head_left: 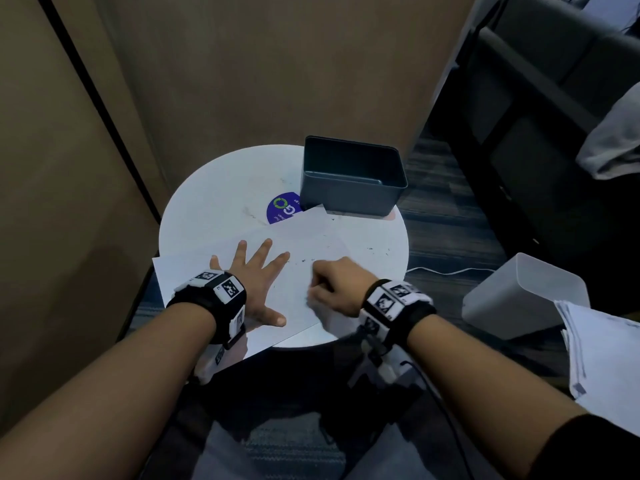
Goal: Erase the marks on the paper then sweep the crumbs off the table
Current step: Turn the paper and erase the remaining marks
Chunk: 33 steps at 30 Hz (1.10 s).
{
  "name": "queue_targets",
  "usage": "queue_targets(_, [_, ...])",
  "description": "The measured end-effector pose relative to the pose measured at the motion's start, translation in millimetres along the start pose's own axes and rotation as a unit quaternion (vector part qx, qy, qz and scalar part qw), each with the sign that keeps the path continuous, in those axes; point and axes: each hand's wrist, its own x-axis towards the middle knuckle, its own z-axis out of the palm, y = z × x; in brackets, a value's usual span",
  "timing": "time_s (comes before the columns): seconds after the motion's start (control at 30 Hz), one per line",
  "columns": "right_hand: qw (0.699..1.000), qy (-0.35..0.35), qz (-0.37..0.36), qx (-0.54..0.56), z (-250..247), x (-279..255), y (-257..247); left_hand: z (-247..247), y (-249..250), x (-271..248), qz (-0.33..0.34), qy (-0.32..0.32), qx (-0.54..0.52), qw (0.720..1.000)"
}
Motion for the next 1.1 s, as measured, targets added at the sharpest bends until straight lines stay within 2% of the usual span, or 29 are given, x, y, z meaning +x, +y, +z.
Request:
queue_targets(0.07, [0.999,-0.032,-0.009,-0.003,12.8,7.5,-15.6,-0.4,-0.2,-0.8,-0.004,-0.001,0.003,1.0])
queue_targets(0.13, [0.999,-0.034,0.001,-0.015,11.6,7.3,-9.3,-0.3,-0.4,-0.7,-0.003,-0.002,0.005,1.0])
queue_targets(0.3, [0.992,0.0,0.094,-0.081,-23.7,-0.6,26.0,1.1,-1.2,0.7,0.001,0.0,-0.004,1.0])
queue_targets(0.4, [0.999,0.019,0.033,-0.025,-10.8,15.4,-5.5,7.6,-4.2,3.2,0.002,0.021,-0.003,1.0])
queue_targets(0.5, [1.0,-0.024,0.016,0.01,20.4,25.0,-31.6,12.9,-5.1,4.8,0.001,0.049,-0.001,0.999])
queue_targets(0.57, [0.999,-0.02,0.031,-0.001,17.0,21.7,-18.4,10.2,-5.7,5.0,0.0,0.041,0.005,0.999])
queue_targets(0.7, [0.99,-0.016,0.118,-0.079,-22.2,2.7,31.3,9.7,-6.1,3.0,0.006,0.02,-0.004,1.0])
queue_targets(0.73, [0.989,-0.011,0.122,-0.087,-27.3,-0.6,33.9,10.5,-6.2,2.1,0.006,0.019,-0.005,1.0])
queue_targets(0.83, [0.997,0.013,0.059,-0.041,-19.9,9.2,7.6,9.3,-6.1,2.4,0.003,0.022,0.002,1.0])
queue_targets(0.93, [1.0,-0.014,0.009,0.006,9.4,24.5,-27.5,8.3,-3.3,1.3,0.003,0.031,0.003,0.999])
queue_targets(1.0, [0.999,-0.022,0.021,0.013,19.6,25.4,-24.2,7.4,-2.9,0.1,-0.003,0.028,0.004,1.0])
queue_targets(1.1, [0.997,-0.007,0.075,0.013,2.2,13.6,17.2,3.9,-3.0,0.8,-0.002,0.012,0.006,1.0])
